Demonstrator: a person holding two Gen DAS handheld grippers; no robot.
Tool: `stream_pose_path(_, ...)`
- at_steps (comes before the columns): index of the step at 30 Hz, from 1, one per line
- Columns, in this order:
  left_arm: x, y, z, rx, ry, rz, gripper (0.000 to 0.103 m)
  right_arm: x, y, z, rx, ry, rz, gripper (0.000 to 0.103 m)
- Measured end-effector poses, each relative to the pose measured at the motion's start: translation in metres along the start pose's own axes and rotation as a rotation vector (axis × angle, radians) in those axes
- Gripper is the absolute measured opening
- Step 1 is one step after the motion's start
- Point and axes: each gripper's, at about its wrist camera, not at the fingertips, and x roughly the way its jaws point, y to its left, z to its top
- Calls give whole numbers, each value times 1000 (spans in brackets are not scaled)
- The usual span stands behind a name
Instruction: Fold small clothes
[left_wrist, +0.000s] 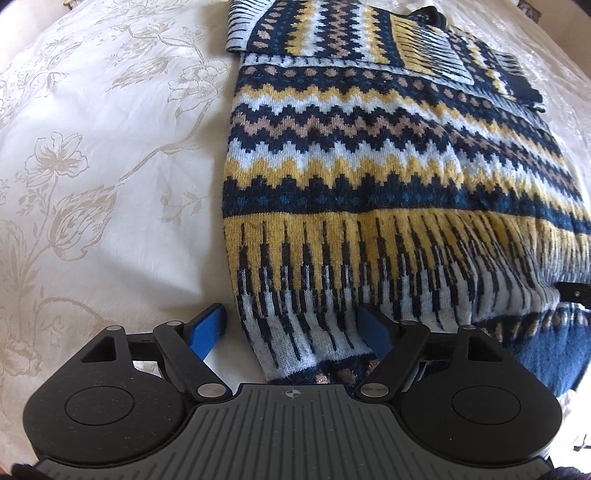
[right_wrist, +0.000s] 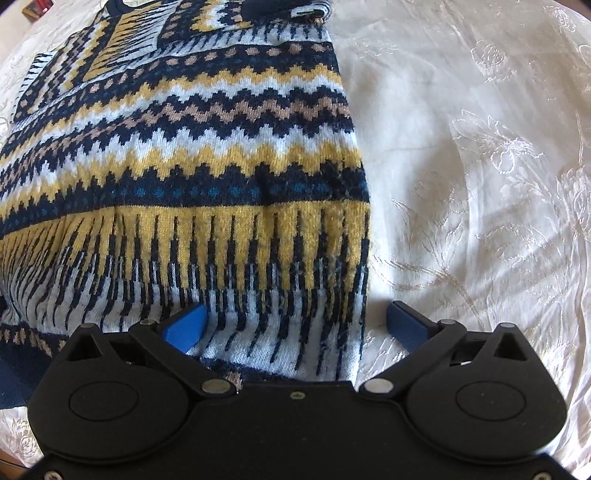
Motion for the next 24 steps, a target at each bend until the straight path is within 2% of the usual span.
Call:
stream_pose_path(3,3,4,-5,4,-24,-12,84,1,2,-7,7,-26,-5,103)
stream_pose_path(8,9,8,-11,-24,-55,-54,103,5,1,-24,0,-80,12,103)
stream_pose_path(13,15,5,-14,-34,-76,-42,103,7,-2,-38,-14,-121,34,103)
stream_pose_path(17,10,3,-20,-49,-92,-44,102,6,-6,-39,-19,-105,58,103)
stream_pose_path(20,1,-1,-32,-45,-110,-38,100,1,-14,-42,-25,-99,101,103)
stream_pose_path(24,-14,-4,-54,-64,-143,-39,96,-13,-23,-60,-42,-133,161,103)
